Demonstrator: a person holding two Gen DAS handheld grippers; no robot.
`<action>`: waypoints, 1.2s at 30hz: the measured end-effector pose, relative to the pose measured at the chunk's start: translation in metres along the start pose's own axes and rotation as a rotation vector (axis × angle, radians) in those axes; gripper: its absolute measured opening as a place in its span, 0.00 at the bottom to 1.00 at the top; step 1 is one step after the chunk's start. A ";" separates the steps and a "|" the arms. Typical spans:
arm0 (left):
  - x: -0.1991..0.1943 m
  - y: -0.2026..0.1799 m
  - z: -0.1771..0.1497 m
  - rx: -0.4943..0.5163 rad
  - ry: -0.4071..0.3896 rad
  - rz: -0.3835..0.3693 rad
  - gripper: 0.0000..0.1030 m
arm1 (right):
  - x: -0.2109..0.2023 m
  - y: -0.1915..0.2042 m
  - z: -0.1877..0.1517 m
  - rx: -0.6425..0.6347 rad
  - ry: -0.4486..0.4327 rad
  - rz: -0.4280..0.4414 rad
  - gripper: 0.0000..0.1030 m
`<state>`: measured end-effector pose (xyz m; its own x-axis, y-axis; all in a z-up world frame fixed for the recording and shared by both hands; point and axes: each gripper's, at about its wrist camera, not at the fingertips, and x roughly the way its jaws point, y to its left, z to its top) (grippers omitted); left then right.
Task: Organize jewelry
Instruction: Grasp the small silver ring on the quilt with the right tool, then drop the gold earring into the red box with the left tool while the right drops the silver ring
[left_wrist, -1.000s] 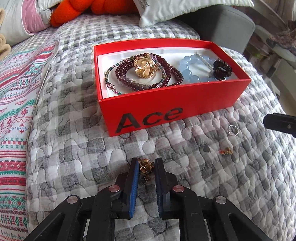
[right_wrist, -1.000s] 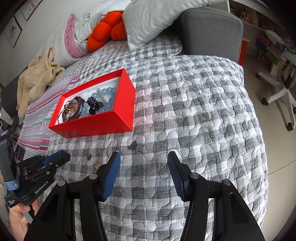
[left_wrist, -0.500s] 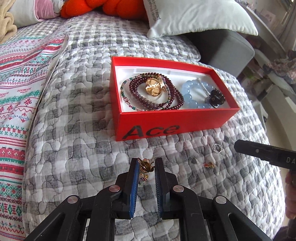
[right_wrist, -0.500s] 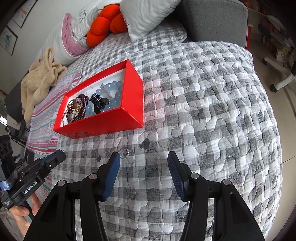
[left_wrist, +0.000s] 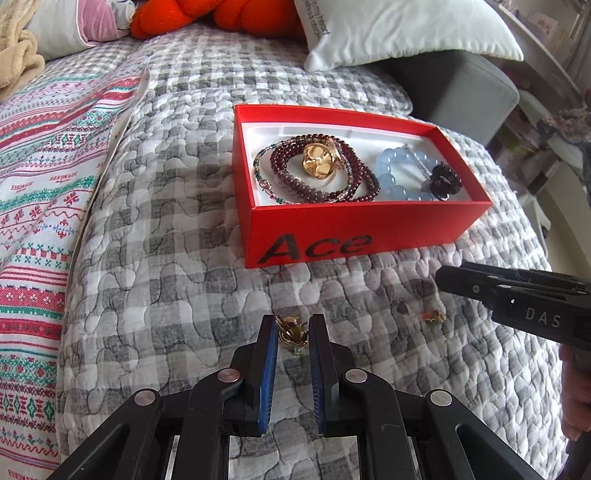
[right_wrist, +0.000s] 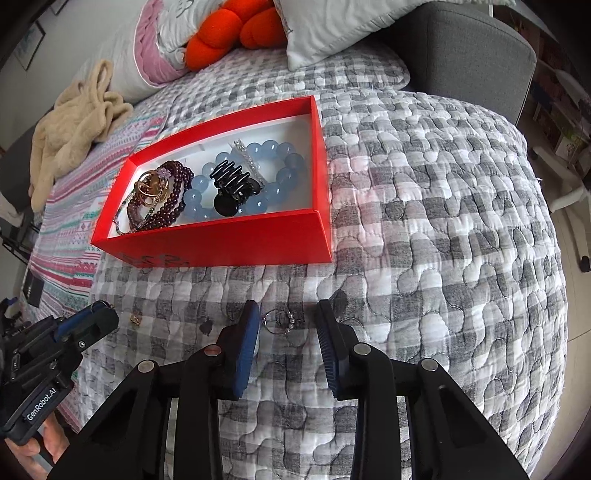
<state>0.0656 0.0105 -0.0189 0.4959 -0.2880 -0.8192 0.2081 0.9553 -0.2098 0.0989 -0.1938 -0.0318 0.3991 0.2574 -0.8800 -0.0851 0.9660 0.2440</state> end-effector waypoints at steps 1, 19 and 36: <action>0.000 0.000 0.000 0.000 0.002 0.003 0.11 | 0.001 0.003 0.000 -0.006 -0.003 -0.012 0.33; -0.014 0.012 -0.003 -0.026 -0.024 0.026 0.11 | -0.011 0.024 -0.005 -0.107 -0.030 -0.106 0.19; -0.027 -0.007 0.034 0.010 -0.191 -0.026 0.11 | -0.066 0.021 0.011 -0.060 -0.197 -0.006 0.19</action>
<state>0.0796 0.0091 0.0225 0.6411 -0.3204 -0.6974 0.2303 0.9471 -0.2234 0.0806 -0.1912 0.0360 0.5699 0.2478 -0.7835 -0.1336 0.9687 0.2092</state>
